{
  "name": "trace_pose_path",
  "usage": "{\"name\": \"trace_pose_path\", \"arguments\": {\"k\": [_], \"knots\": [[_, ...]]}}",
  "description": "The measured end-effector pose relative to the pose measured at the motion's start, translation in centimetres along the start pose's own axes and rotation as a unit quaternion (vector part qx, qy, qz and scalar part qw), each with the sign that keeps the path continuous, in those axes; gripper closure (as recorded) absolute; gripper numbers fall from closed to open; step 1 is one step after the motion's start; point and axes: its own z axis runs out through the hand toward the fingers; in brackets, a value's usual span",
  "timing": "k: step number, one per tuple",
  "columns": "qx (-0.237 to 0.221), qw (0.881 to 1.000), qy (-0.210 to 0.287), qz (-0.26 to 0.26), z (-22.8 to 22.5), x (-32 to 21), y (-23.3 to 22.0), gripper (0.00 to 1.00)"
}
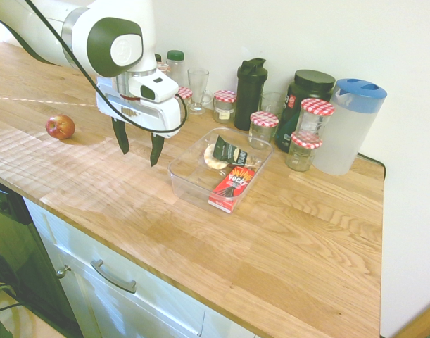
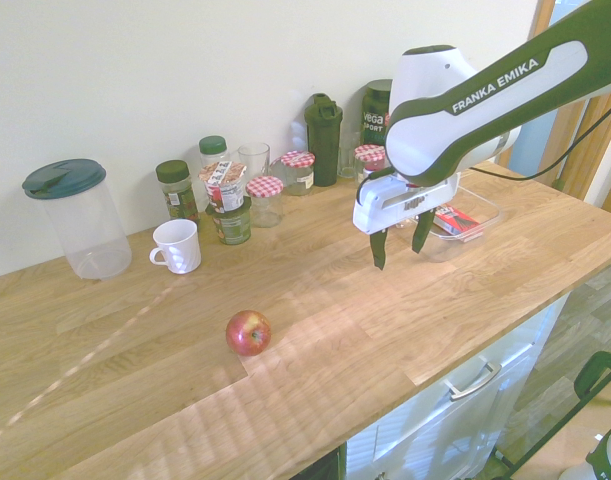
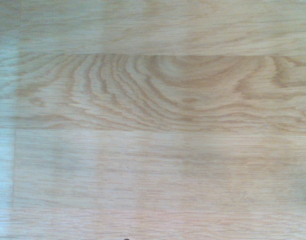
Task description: Put the apple into the container
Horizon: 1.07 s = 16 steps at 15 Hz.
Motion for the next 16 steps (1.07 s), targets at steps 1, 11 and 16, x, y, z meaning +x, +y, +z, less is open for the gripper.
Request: {"name": "trace_pose_path", "arguments": {"k": [1, 11, 16], "knots": [[-0.001, 1.000, -0.001, -0.001, 0.1, 0.0, 0.0, 0.00], [0.019, 0.970, 0.019, -0.241, -5.9, -16.4, -13.2, 0.00], [0.007, 0.937, 0.038, -0.346, -3.4, -21.0, -17.8, 0.00]]}}
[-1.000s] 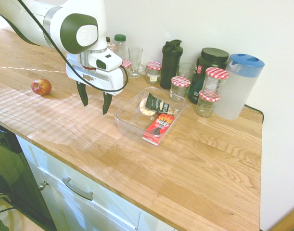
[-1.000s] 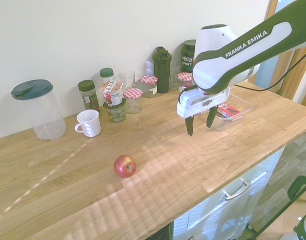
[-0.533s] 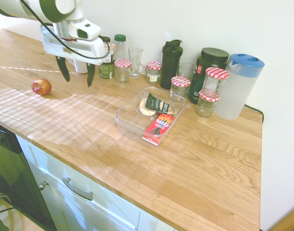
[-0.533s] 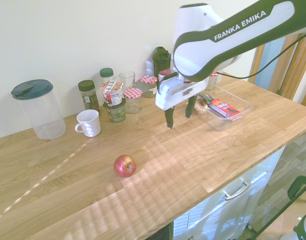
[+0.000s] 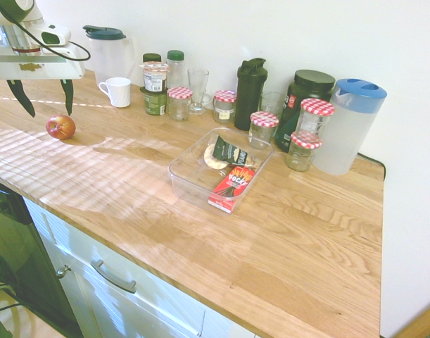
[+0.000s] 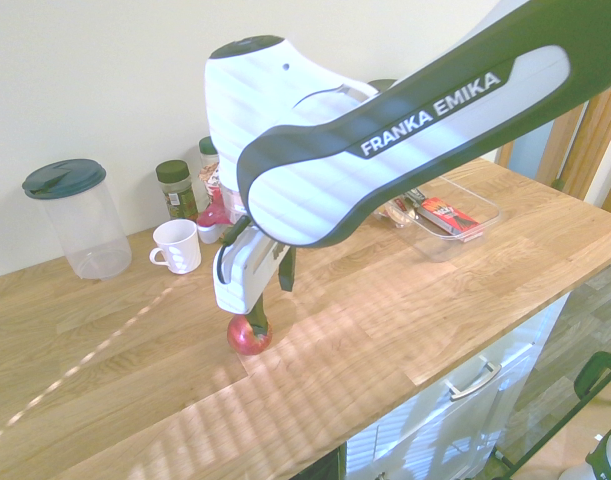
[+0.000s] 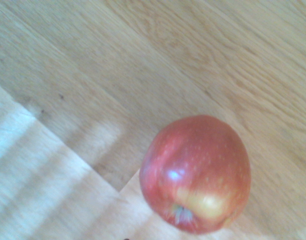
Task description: Put the apple into the container
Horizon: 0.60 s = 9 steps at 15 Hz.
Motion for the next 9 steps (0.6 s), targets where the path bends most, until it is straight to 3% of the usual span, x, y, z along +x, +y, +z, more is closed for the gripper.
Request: {"name": "trace_pose_path", "arguments": {"k": [6, 7, 9], "knots": [[-0.006, 1.000, -0.016, -0.023, 4.7, 0.5, -2.3, 0.00], [-0.008, 1.000, -0.016, -0.024, 5.2, 0.7, -2.4, 1.00], [-0.006, 1.000, -0.011, -0.019, 6.0, 1.1, -2.6, 1.00]]}}
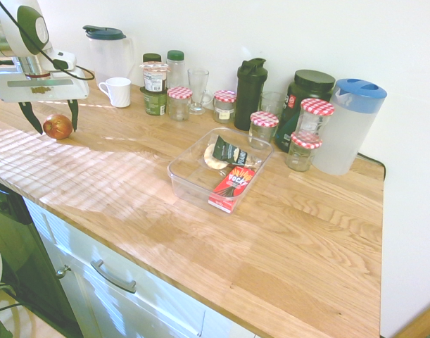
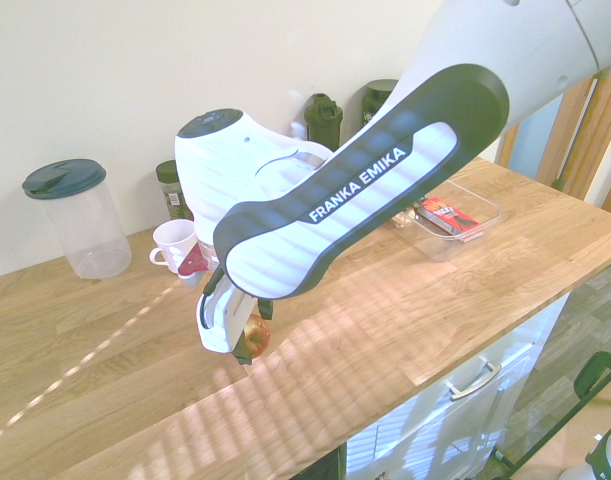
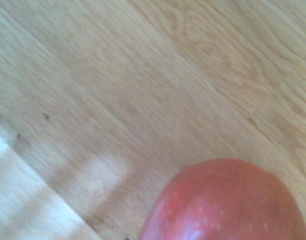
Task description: Put the apple into the container
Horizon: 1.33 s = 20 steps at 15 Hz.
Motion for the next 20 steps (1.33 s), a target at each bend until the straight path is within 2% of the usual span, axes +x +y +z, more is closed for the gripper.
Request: {"name": "trace_pose_path", "arguments": {"k": [11, 14, 17, 20], "knots": [[0.001, 1.000, 0.002, 0.020, 1.0, 1.0, -0.1, 1.00], [0.005, 0.999, -0.001, 0.044, -1.3, 2.9, 0.9, 1.00], [-0.004, 0.994, 0.011, 0.111, -7.2, 7.5, 6.7, 1.00], [-0.016, 0.977, 0.003, 0.214, -9.9, 10.9, 18.5, 1.00]]}}
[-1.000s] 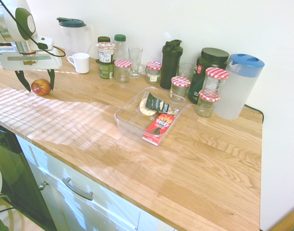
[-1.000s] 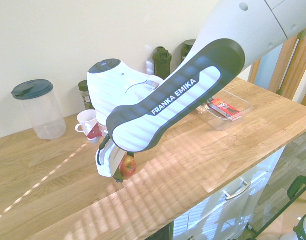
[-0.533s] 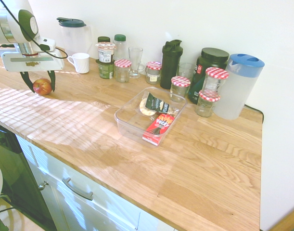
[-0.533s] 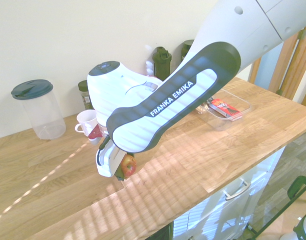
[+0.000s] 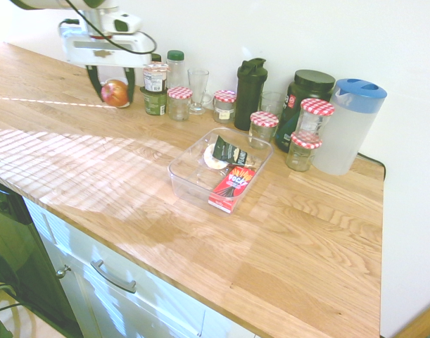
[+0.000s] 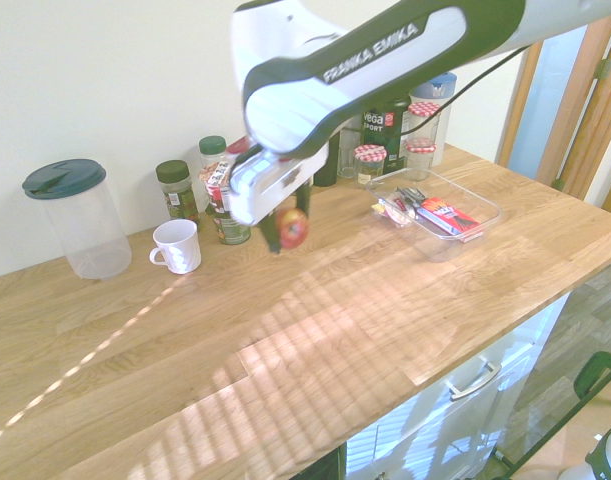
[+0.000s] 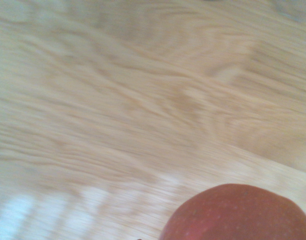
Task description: Put the apple into the container
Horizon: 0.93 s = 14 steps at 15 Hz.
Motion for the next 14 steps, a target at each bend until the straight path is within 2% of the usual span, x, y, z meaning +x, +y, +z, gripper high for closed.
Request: {"name": "trace_pose_path", "arguments": {"k": [3, 8, 11, 14], "knots": [[-0.013, 0.998, -0.010, 0.067, 1.3, 4.2, 10.6, 1.00], [-0.012, 0.993, -0.014, 0.118, 3.1, 7.3, 21.7, 1.00], [-0.007, 0.993, -0.009, 0.121, 4.0, 8.8, 25.9, 1.00], [-0.009, 0.993, -0.012, 0.113, 6.8, 9.8, 26.3, 1.00]]}}
